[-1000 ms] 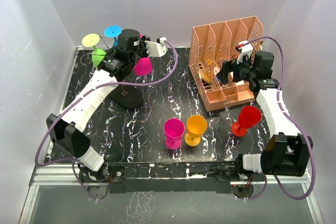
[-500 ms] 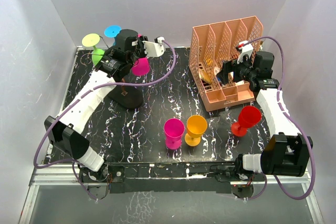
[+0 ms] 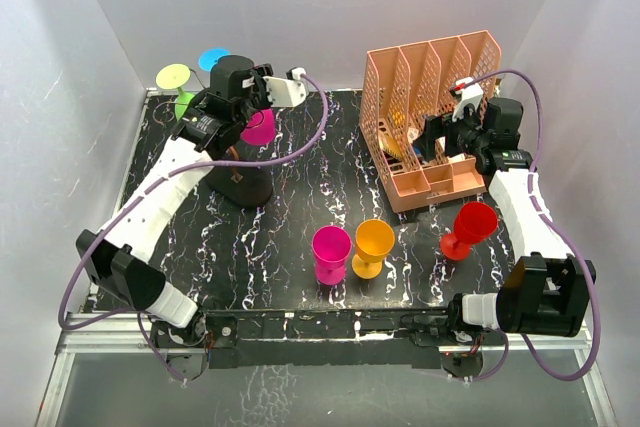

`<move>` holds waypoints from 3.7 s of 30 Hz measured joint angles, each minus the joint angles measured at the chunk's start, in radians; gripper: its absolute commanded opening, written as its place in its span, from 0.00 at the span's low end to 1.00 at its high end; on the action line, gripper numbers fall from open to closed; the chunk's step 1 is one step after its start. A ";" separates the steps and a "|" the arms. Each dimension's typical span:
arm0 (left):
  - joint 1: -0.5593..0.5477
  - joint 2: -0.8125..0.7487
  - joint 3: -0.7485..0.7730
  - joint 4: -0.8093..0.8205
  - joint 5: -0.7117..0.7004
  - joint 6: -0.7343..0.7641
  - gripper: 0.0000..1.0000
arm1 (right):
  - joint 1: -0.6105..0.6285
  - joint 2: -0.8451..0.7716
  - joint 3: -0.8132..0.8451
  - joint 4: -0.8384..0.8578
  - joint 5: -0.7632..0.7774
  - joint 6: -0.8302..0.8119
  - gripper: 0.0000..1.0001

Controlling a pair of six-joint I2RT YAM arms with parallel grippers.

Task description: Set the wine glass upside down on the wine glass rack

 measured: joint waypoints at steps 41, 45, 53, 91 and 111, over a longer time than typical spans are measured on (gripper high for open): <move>0.266 -0.278 0.099 -0.121 0.297 -0.573 0.97 | 0.103 -0.014 0.223 -0.372 -0.148 -0.257 0.92; 0.314 -0.301 0.104 -0.113 0.368 -0.665 0.97 | 0.259 -0.068 0.238 -0.519 -0.132 -0.354 0.90; 0.322 -0.278 0.104 -0.171 0.348 -0.683 0.97 | 0.476 -0.139 0.221 -0.702 -0.066 -0.468 0.84; 0.325 -0.269 0.007 -0.169 0.433 -0.824 0.97 | 0.678 -0.149 0.006 -0.568 0.278 -0.474 0.08; 0.420 -0.276 0.000 -0.046 0.761 -1.186 0.89 | 0.657 0.101 0.540 -0.177 0.495 -0.259 0.08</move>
